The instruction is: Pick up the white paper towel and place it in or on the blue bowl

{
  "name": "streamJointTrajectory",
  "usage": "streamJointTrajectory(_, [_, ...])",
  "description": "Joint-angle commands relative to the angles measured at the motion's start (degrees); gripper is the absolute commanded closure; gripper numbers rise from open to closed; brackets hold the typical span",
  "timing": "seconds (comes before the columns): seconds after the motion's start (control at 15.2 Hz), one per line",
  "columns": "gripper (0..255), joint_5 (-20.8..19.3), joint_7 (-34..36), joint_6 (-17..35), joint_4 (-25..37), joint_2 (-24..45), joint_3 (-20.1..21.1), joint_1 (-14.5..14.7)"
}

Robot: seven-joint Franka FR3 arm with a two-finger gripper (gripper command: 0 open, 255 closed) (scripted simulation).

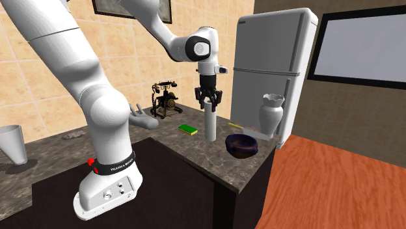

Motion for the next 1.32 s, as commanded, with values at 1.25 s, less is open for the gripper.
streamJointTrajectory(1.25, [255,1.45,-7.51,-17.20,32.57,15.27,-4.03,-1.99])
